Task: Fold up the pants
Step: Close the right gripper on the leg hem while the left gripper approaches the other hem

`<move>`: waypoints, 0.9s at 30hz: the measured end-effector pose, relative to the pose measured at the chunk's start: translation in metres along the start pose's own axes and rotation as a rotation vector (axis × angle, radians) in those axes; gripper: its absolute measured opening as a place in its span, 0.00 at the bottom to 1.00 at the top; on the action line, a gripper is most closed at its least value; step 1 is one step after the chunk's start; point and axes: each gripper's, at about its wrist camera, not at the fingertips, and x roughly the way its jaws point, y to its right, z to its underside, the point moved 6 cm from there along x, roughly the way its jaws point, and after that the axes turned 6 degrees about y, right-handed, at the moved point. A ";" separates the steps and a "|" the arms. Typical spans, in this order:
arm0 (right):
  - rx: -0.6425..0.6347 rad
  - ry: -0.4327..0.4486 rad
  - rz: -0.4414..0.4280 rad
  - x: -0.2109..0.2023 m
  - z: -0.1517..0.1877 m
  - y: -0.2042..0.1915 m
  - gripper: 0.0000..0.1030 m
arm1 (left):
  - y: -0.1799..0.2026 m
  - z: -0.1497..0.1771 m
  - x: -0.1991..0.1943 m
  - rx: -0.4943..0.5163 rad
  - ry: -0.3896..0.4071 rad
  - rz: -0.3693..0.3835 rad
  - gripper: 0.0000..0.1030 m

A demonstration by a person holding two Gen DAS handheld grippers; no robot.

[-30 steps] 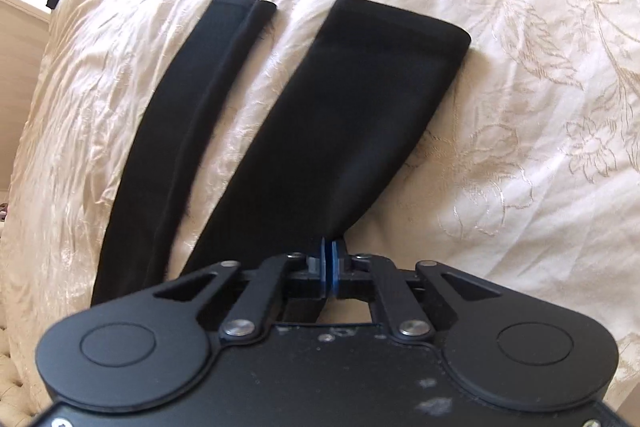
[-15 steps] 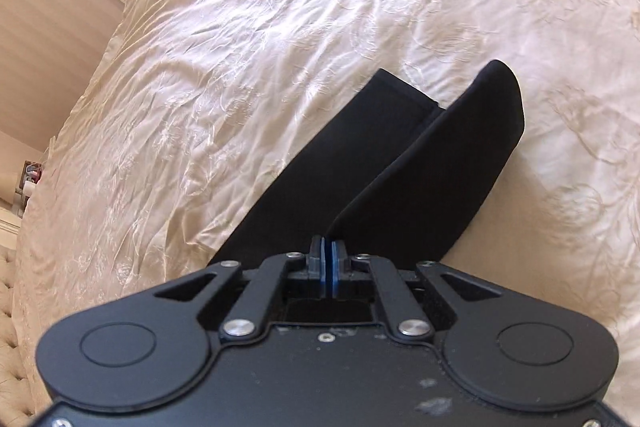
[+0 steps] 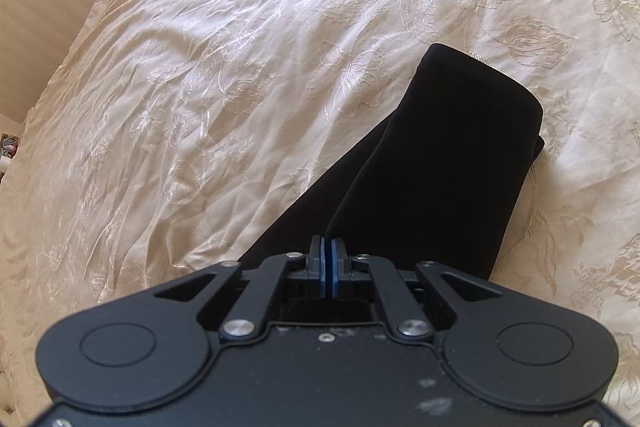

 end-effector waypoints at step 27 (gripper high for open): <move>0.011 0.065 -0.026 -0.052 0.011 0.012 0.05 | 0.047 0.060 0.024 0.354 -0.138 0.131 0.48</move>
